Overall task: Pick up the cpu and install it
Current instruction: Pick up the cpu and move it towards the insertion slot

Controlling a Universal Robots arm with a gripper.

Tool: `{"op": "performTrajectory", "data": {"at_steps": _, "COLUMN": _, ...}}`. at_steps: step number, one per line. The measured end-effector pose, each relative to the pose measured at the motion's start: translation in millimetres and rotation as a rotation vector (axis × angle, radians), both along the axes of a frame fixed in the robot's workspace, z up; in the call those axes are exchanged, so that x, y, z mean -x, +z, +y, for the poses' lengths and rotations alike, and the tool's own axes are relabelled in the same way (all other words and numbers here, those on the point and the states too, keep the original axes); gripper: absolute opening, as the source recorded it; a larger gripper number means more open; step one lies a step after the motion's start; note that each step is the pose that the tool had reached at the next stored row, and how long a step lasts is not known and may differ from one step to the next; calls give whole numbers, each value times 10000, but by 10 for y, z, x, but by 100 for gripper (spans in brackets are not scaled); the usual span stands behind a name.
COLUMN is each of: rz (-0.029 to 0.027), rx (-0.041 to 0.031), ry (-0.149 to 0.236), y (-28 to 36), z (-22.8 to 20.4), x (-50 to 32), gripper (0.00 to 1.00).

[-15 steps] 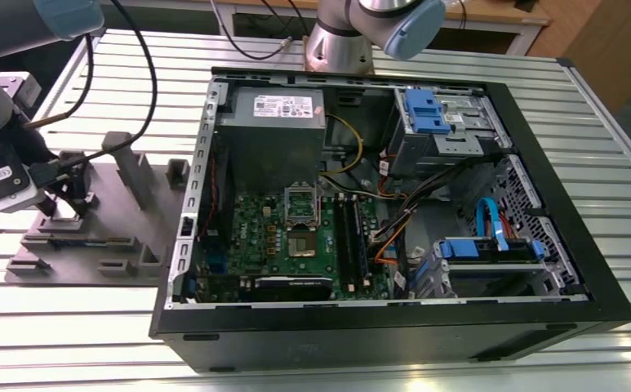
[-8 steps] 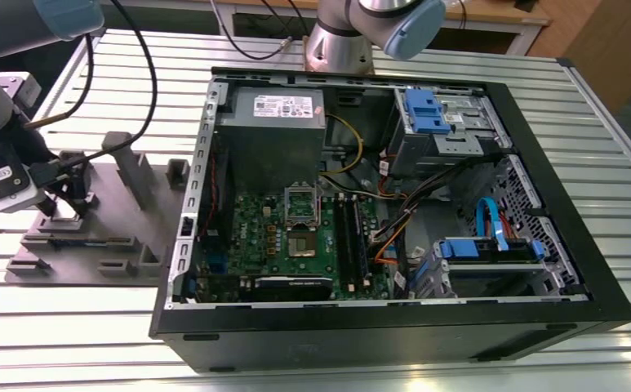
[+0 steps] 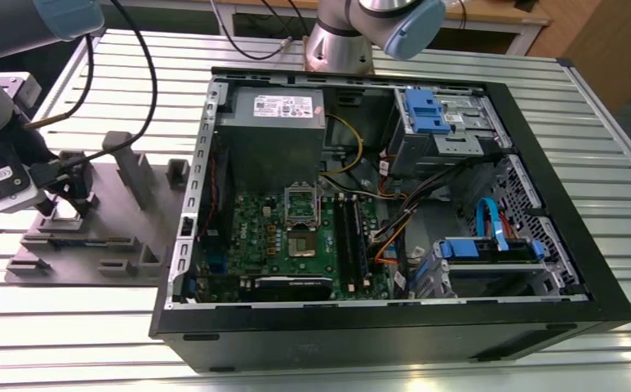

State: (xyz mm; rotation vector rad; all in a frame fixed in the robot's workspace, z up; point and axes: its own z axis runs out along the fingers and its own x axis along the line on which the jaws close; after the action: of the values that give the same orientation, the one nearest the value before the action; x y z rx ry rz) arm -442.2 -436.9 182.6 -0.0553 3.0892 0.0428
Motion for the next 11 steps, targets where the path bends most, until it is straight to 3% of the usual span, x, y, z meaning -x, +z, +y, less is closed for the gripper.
{"op": "performTrajectory", "data": {"at_steps": 11, "rz": 2, "rx": 0, "ry": 0, "y": 1, "z": 0, "x": 0, "gripper": 54}}
